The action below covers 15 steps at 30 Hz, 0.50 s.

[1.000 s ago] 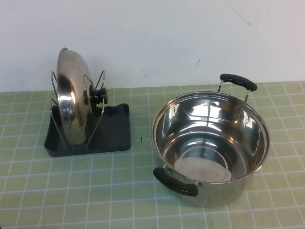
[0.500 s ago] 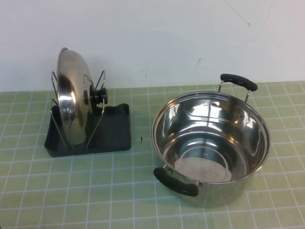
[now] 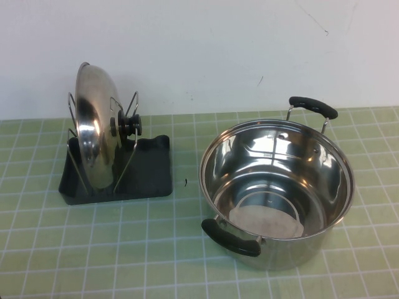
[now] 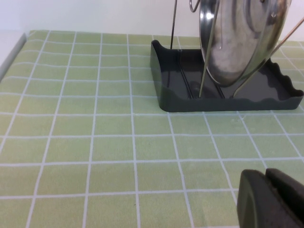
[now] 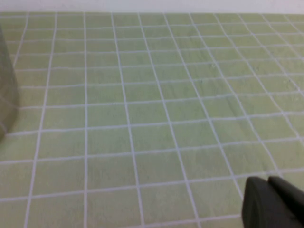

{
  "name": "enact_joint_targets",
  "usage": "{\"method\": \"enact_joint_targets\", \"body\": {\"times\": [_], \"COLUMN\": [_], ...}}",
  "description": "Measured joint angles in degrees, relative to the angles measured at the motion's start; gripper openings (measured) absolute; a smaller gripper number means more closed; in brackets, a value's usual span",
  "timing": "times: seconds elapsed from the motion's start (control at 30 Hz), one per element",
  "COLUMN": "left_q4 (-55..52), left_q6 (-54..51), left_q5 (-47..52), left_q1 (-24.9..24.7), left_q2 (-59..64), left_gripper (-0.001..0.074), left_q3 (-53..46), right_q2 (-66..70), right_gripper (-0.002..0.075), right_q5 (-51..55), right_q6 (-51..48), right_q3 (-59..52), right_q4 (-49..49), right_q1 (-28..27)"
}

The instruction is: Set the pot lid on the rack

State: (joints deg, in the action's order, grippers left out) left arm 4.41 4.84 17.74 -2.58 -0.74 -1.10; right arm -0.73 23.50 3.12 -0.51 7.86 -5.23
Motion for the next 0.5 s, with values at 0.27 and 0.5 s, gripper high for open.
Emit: {"method": "enact_joint_targets", "body": {"times": [0.27,0.5], "left_q4": [0.0,0.0], "left_q6": [0.0,0.0], "left_q5": [0.0,0.0], "left_q1": [0.0,0.0], "left_q2": [0.0,0.0], "left_gripper": [-0.0002,-0.0002], "left_q3": [0.0,0.0], "right_q2": [-0.04,-0.04], "right_gripper": [-0.0001,-0.0001], "right_q5": [-2.58,-2.69], "right_q6": [-12.46,-8.19], "right_q3": [-0.55,-0.55], "right_q4": [-3.35,-3.72], "right_q1": [0.0,0.0]}}
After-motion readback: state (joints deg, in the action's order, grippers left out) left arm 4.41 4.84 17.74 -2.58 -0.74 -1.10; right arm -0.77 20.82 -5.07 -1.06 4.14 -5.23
